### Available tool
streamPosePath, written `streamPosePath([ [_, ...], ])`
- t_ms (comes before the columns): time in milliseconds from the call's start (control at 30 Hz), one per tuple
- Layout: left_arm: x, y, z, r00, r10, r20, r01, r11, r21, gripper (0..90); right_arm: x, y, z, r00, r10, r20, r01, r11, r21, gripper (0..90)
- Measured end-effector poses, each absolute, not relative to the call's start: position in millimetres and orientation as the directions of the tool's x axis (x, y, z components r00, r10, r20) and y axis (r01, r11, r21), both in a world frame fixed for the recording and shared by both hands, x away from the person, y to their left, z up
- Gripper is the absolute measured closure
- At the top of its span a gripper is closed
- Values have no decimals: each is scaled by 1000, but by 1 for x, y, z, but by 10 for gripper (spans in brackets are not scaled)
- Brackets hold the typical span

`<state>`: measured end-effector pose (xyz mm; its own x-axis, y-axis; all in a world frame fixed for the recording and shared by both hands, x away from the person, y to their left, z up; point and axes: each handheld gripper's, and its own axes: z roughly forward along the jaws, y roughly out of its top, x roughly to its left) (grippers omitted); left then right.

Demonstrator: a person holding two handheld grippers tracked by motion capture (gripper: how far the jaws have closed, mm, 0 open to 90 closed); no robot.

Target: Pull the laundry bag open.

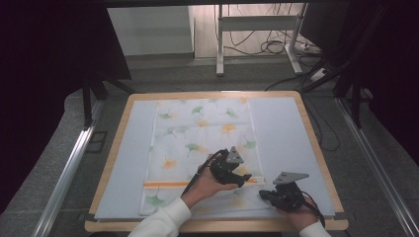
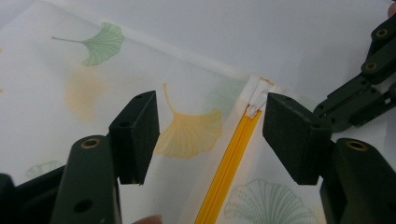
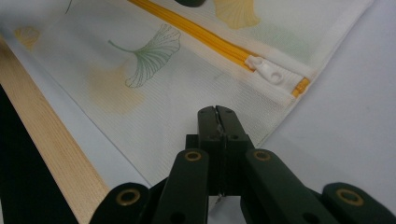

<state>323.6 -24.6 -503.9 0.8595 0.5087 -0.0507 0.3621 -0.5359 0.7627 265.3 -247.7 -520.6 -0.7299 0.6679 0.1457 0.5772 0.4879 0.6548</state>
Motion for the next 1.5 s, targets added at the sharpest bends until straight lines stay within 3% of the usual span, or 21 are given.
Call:
streamPosePath([
  [567, 333, -63, -511, 894, 448, 7, 308, -626, 717, 452, 267, -249, -521, -731, 662, 162, 584, 486, 650, 889],
  [900, 332, -72, -518, 910, 415, 26, 283, -664, 692, 458, 267, -250, -521, -729, 664, 168, 588, 482, 649, 889],
  [1133, 340, -75, -519, 910, 415, -13, 312, -661, 683, 466, 268, -250, -521, -725, 667, 172, 593, 478, 648, 889],
  [1233, 341, -79, -519, 916, 400, -28, 312, -667, 677, 530, 268, -250, -521, -724, 668, 172, 594, 477, 648, 889],
  [1367, 340, -78, -518, 922, 382, -70, 328, -671, 664, 696, 268, -250, -521, -724, 667, 173, 594, 477, 648, 889],
  [1500, 338, -76, -518, 920, 385, -75, 334, -669, 663, 767, 267, -250, -521, -727, 666, 169, 591, 481, 648, 889],
])
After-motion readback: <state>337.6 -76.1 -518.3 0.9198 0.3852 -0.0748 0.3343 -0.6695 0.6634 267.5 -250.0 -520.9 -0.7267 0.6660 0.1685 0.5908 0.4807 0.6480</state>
